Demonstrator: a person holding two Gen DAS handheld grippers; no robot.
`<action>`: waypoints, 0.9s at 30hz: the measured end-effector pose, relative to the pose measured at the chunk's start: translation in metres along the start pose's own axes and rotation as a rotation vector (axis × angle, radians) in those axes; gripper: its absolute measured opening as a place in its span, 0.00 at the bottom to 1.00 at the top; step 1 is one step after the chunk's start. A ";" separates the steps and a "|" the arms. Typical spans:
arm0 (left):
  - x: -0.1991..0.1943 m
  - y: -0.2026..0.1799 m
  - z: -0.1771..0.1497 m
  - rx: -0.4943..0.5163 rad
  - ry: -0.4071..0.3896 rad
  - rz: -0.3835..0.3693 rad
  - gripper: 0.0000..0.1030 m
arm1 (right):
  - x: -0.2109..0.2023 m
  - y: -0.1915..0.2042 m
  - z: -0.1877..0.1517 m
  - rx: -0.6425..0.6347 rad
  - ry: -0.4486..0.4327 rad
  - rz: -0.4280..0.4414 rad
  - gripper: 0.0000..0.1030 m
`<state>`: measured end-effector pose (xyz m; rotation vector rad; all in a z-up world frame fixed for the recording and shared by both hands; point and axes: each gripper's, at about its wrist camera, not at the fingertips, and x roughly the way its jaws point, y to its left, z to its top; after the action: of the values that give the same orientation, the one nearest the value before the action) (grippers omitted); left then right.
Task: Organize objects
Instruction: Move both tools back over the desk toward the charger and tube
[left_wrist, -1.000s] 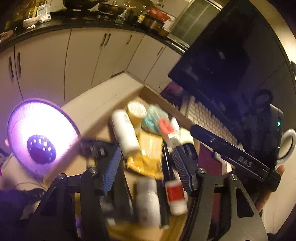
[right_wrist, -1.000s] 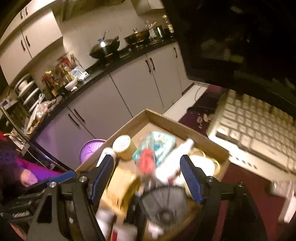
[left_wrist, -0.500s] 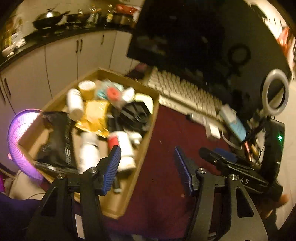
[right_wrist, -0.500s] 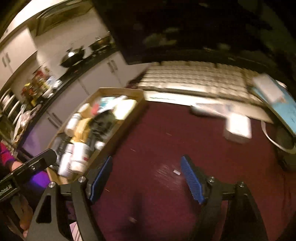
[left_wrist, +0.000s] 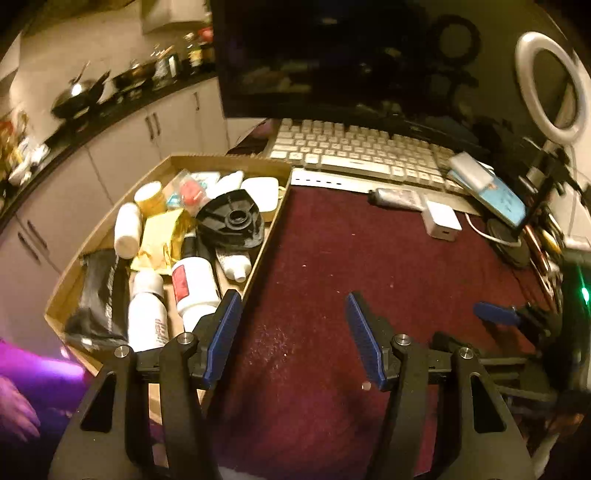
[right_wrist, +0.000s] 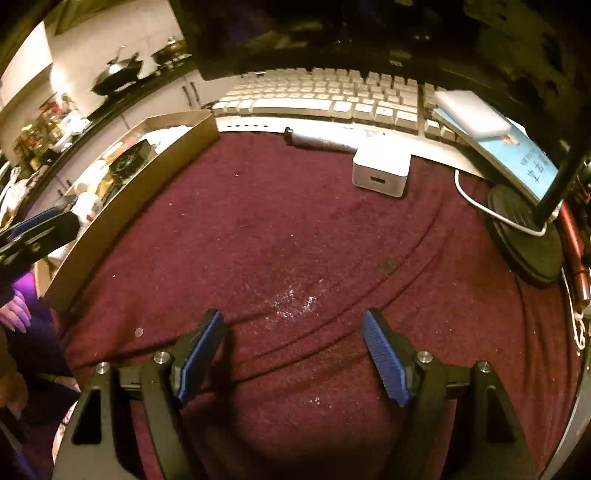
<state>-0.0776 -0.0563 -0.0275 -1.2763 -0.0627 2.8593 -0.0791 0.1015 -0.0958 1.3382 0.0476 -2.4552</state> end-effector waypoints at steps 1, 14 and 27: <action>0.004 0.004 0.002 -0.033 0.011 -0.024 0.58 | 0.000 0.000 -0.001 -0.013 -0.006 -0.002 0.77; 0.022 0.002 0.002 -0.074 0.124 -0.134 0.58 | 0.000 -0.020 0.014 0.073 0.040 0.021 0.79; 0.023 0.010 0.013 -0.085 0.089 -0.229 0.58 | 0.012 -0.048 0.071 0.258 -0.094 -0.099 0.74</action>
<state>-0.1026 -0.0666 -0.0367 -1.3129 -0.3112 2.6297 -0.1578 0.1297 -0.0727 1.3469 -0.2387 -2.6774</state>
